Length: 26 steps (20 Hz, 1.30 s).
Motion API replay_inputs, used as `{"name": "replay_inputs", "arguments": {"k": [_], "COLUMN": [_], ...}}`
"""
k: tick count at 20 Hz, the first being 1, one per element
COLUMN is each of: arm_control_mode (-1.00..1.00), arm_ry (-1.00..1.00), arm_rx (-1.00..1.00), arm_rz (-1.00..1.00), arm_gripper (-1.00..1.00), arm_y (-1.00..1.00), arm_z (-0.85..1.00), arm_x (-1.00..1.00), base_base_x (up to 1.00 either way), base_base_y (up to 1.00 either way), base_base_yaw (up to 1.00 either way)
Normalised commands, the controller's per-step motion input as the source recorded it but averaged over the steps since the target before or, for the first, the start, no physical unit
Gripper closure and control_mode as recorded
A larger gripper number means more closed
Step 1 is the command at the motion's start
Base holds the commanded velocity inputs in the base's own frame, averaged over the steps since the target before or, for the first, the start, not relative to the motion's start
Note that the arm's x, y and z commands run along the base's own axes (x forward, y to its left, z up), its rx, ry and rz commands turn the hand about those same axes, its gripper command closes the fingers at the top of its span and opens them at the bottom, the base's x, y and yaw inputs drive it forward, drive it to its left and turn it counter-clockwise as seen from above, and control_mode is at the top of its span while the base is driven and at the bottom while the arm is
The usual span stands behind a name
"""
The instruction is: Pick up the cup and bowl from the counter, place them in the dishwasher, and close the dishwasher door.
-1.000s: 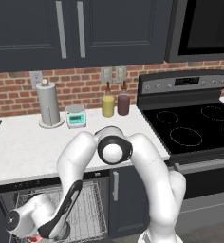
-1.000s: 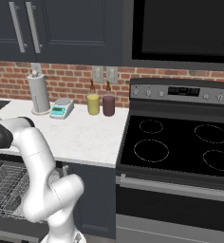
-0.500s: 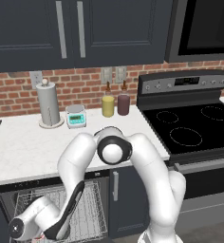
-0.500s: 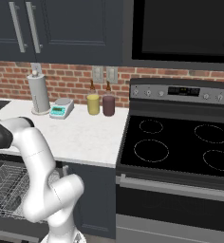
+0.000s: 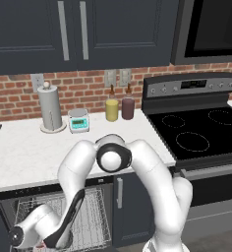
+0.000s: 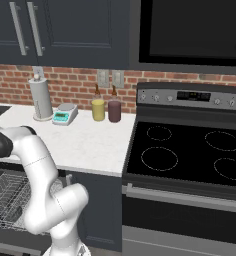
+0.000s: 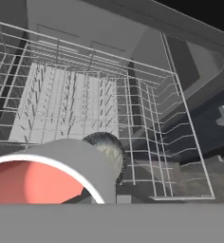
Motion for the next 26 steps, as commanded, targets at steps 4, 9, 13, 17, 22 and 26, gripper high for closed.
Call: {"name": "replay_inputs", "arguments": {"k": [4,9,13,17,22,26], "arm_control_mode": [-1.0,-1.0,-1.0,-1.0,-1.0,-1.0], "arm_ry": [0.06,0.0,0.0,-0.02,0.0,0.0], "arm_rx": [-0.06,-0.17,-0.19,-0.09,-0.02,0.0], "arm_rz": [-0.04,-0.14,-0.11,-0.03,-0.01,0.0], "arm_gripper": [1.0,1.0,1.0,1.0,1.0,1.0], "arm_y": [0.0,0.02,0.22,0.25,0.14,0.01], "arm_z": [-0.37,-0.49,-0.36,-0.15,-0.02,0.0], "arm_x": [0.35,0.17,0.01,0.0,0.0,0.0], "base_base_x": [0.0,0.0,0.0,0.0,0.0,0.0], "base_base_y": [0.0,0.0,0.0,0.0,0.0,0.0], "base_base_yaw": [0.0,0.0,0.0,0.0,0.0,0.0]}}
